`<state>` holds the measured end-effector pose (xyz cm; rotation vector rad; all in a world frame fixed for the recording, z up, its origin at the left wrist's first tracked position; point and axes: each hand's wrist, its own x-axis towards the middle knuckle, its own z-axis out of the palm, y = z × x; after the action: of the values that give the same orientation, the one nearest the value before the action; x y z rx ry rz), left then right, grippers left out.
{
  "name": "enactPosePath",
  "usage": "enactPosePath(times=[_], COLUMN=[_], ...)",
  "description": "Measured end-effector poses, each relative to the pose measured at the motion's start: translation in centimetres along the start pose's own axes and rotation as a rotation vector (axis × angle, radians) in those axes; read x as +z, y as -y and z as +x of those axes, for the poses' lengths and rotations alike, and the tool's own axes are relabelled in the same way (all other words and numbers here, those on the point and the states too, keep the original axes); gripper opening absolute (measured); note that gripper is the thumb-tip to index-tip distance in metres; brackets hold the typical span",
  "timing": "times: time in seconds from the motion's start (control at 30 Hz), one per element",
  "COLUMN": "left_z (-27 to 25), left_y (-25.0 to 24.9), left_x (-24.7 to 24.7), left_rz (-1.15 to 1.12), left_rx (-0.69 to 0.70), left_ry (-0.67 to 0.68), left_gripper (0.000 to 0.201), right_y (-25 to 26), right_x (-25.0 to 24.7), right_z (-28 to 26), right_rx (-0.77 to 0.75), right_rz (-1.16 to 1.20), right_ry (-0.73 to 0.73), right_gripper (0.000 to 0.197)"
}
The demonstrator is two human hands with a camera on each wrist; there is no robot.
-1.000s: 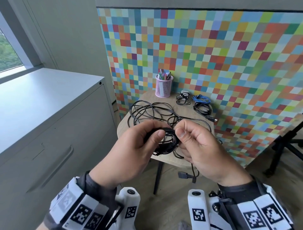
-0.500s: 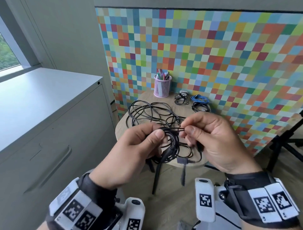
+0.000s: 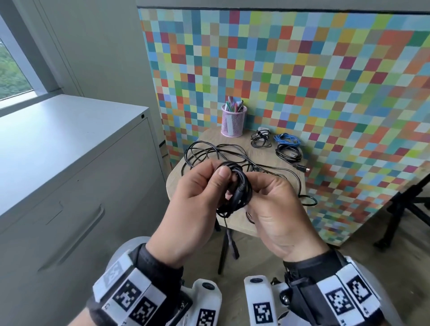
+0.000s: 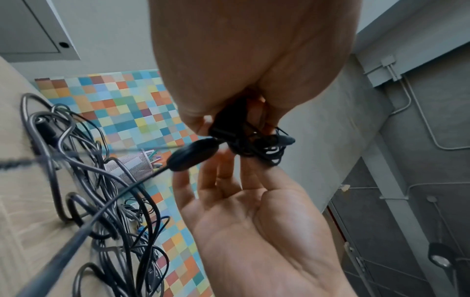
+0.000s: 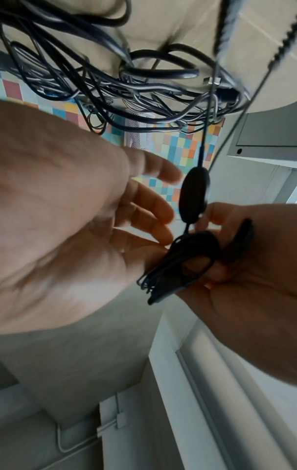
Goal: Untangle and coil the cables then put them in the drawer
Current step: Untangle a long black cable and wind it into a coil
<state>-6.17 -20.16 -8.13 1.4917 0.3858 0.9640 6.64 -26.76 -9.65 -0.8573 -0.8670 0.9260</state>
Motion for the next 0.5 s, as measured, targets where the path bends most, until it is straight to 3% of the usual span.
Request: enactPosePath(times=[0.13, 0.23, 0.33, 0.5], left_z=[0.4, 1.0, 1.1, 1.0], left_y=[0.2, 0.8, 1.2, 1.6], left_x=[0.0, -0.1, 0.1, 0.8], left_rz=[0.17, 0.242, 0.257, 0.33], left_rx=[0.05, 0.07, 0.065, 0.087], left_ry=[-0.04, -0.094, -0.113, -0.141], left_gripper=[0.027, 0.027, 0.024, 0.02], right_y=[0.4, 0.5, 0.4, -0.9], right_x=[-1.0, -1.5, -0.9, 0.2], right_z=[0.0, -0.6, -1.2, -1.0], right_rx=[0.077, 0.128, 0.068, 0.015], right_rz=[0.04, 0.119, -0.005, -0.126], right_ry=[0.0, -0.049, -0.007, -0.187], right_gripper=[0.016, 0.033, 0.027, 0.027])
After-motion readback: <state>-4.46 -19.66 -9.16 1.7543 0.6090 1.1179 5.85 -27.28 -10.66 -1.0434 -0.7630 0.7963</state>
